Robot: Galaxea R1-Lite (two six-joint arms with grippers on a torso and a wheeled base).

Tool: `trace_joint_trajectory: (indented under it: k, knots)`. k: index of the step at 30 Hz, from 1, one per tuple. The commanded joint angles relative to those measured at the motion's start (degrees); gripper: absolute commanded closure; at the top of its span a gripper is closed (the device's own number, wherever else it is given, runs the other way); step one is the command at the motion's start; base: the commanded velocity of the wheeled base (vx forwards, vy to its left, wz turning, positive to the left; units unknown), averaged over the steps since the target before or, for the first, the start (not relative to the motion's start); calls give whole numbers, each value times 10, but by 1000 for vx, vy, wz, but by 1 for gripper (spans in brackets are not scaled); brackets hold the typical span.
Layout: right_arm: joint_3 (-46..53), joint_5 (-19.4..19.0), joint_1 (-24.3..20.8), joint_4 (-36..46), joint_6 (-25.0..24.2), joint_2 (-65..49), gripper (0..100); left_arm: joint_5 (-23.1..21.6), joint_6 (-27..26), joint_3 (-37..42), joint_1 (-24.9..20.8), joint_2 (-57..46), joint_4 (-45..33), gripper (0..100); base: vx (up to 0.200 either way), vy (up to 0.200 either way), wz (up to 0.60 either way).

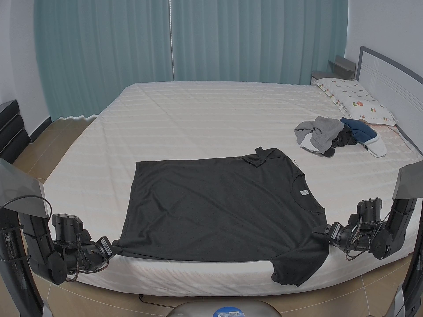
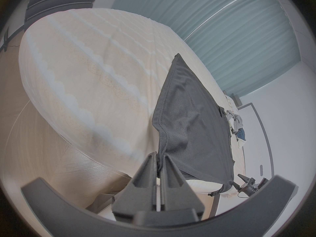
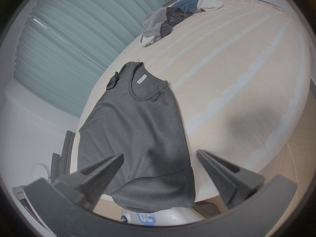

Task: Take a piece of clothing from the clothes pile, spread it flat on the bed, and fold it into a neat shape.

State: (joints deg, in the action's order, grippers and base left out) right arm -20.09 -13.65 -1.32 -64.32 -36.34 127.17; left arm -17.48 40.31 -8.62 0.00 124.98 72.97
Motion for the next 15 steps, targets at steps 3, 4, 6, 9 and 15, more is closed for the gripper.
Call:
trace_joint_trajectory:
  k: [3,4,6,9,15]
  knots:
    - [-25,6,-1,4,-1,32,100,0,0,2,0,2,1,100,0,0,0]
    - [-28,6,0,4,-1,33,100,0,0,2,0,1,1,100,0,0,0]
    - [-36,6,0,4,-1,33,100,0,0,1,0,0,1,100,0,0,0]
    - [-56,6,1,7,-1,30,100,0,0,2,0,0,1,100,0,0,0]
    - [-94,6,0,8,-2,31,100,1,0,1,0,-1,1,100,0,0,0]
